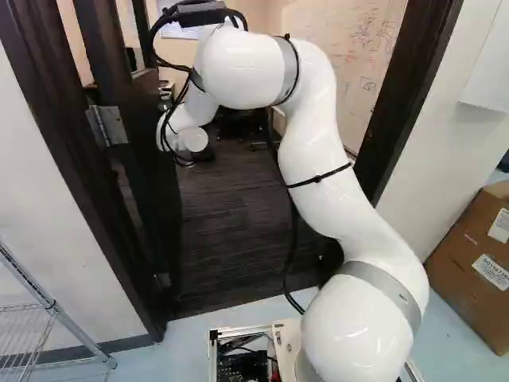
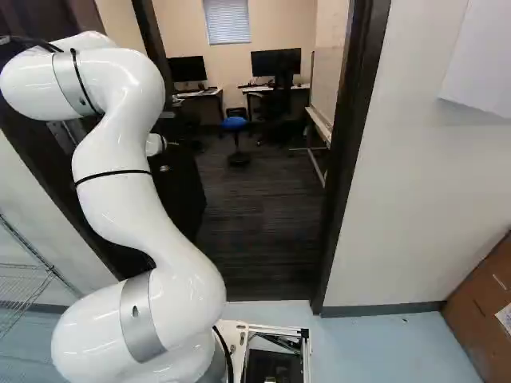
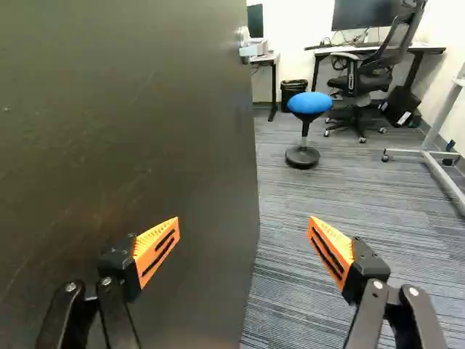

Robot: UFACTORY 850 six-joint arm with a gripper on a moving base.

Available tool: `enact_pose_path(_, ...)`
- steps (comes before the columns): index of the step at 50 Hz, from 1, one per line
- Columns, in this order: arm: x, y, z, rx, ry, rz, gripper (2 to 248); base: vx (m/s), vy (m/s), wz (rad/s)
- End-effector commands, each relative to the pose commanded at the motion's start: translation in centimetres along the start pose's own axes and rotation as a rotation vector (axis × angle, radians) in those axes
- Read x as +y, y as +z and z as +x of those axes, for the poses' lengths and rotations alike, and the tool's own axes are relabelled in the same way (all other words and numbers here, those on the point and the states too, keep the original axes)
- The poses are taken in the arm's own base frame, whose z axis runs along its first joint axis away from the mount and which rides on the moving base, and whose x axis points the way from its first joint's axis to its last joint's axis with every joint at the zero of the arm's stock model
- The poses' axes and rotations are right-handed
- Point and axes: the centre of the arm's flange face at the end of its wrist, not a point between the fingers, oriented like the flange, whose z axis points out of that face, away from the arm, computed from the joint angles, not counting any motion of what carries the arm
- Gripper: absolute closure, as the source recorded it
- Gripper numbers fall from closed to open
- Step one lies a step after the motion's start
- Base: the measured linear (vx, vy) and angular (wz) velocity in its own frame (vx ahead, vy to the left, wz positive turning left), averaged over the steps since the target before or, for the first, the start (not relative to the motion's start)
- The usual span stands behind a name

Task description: Open the door and move inside

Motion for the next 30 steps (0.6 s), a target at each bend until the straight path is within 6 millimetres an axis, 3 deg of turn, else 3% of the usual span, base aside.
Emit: enact_pose_path(30, 2.9, -1.5, 0.2, -0.011, 0.000, -0.032, 3, 0.000, 0.000, 0.000)
